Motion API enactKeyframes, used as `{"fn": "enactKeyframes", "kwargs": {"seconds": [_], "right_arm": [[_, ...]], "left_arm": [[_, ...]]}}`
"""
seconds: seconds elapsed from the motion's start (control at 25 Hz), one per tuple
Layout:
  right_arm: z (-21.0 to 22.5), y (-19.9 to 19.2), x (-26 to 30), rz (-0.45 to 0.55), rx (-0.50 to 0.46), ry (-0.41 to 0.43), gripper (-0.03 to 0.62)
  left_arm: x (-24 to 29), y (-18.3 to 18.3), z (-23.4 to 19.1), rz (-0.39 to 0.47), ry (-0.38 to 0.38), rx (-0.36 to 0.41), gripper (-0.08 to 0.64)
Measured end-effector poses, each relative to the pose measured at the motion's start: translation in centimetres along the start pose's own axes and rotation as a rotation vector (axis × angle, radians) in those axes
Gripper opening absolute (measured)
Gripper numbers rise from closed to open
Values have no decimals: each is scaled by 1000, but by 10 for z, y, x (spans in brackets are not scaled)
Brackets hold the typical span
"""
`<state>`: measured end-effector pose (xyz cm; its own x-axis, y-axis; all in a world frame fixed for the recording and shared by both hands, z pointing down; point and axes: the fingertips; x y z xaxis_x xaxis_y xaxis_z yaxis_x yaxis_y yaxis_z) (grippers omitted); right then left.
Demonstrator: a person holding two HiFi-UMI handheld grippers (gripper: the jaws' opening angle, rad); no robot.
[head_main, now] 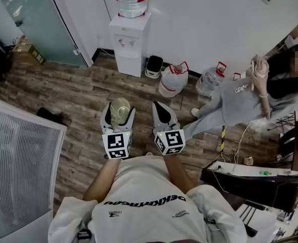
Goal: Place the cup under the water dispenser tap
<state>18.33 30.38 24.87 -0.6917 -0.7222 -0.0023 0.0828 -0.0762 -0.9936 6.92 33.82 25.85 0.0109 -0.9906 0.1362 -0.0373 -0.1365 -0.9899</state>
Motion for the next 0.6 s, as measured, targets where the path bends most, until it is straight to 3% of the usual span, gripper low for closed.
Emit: {"fn": "enactKeyframes", "kwargs": {"seconds": [0.44,0.6], "right_arm": [[32,-6,-12,3,0,60,-2],[27,-16,-7,-15,11,81,-2]], "left_arm": [[6,-17,51,-34,23,5,370],[7,-25,51,-53,24,5,371]]}}
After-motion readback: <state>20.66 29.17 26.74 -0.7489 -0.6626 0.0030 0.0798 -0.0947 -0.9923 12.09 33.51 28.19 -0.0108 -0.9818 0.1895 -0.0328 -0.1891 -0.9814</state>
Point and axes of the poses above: the fingertips, and each gripper's own axes: x forward along the fingers, z to its right, y out of its top, and after that the axes turned 2 degrees about z, right-handed
